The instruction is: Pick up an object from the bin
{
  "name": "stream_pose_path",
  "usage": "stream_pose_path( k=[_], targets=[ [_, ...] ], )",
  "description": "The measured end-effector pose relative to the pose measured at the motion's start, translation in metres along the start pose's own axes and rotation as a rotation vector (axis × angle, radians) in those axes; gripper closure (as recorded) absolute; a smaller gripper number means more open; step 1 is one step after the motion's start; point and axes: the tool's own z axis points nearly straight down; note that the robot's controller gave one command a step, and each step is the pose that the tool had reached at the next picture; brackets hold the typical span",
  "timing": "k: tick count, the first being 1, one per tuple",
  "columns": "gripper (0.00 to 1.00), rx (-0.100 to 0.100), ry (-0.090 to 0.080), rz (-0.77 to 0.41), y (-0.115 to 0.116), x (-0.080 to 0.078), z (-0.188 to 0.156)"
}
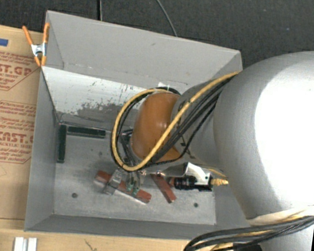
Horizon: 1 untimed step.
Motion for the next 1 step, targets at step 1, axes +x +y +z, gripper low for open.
stream_pose_path(
  k=[1],
  targets=[
    [1.0, -0.001, 0.0, 0.0, 0.0, 0.0003, -0.0137]
  ],
)
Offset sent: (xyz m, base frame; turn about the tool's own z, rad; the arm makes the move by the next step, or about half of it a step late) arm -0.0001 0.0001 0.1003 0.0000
